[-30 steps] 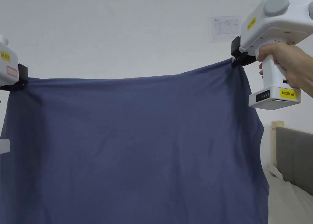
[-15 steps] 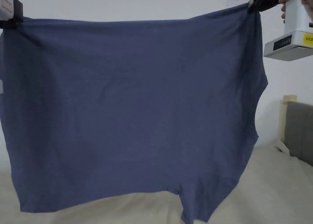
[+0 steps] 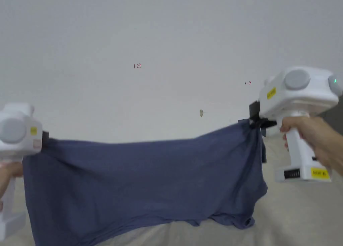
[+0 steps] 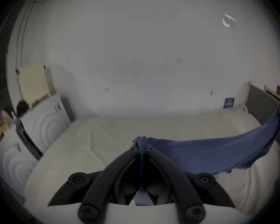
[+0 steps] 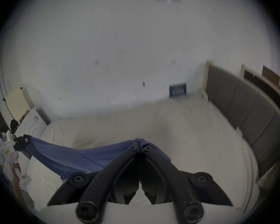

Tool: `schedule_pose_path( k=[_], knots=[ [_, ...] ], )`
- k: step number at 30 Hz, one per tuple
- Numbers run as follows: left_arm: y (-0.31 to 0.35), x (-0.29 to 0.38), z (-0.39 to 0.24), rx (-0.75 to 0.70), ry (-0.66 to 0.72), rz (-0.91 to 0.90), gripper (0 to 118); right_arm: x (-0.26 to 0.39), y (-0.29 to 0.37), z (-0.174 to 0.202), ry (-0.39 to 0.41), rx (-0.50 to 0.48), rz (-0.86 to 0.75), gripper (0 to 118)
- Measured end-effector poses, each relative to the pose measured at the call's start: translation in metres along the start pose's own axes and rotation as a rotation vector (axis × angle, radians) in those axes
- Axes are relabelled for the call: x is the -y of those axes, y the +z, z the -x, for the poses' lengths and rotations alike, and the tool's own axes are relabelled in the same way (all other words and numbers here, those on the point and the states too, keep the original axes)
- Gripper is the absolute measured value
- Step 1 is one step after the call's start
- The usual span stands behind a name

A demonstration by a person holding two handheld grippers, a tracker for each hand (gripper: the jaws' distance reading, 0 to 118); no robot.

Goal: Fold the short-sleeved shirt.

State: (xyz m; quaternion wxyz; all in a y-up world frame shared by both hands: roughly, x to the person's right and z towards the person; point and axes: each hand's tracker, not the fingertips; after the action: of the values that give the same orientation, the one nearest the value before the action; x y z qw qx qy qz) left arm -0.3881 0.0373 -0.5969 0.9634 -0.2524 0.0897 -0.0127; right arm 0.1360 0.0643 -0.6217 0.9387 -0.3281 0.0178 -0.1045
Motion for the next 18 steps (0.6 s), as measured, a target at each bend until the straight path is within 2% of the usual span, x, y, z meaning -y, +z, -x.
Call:
schedule_pose_path(
  k=[4,8,11,13,15,18],
  knots=[
    [-0.031,0.081,-0.007,-0.008,-0.084,0.158,1,0.068,-0.054,-0.025,-0.110,-0.022,0.146,0],
    [-0.025,0.138,0.002,-0.001,-0.010,0.233,1,0.133,-0.069,-0.039,-0.100,-0.008,0.232,0],
    [-0.007,0.166,0.019,0.006,0.026,0.242,1,0.174,-0.048,-0.049,-0.142,-0.039,0.250,0],
    [0.020,0.184,0.029,0.015,0.044,0.214,1,0.197,-0.024,-0.058,-0.185,-0.138,0.220,0],
    [0.050,0.200,0.037,0.014,0.034,0.213,1,0.218,0.003,-0.062,-0.217,-0.163,0.207,0],
    [0.098,0.224,0.048,0.011,0.026,0.201,1,0.251,0.052,-0.066,-0.191,-0.151,0.194,0]
  ],
)
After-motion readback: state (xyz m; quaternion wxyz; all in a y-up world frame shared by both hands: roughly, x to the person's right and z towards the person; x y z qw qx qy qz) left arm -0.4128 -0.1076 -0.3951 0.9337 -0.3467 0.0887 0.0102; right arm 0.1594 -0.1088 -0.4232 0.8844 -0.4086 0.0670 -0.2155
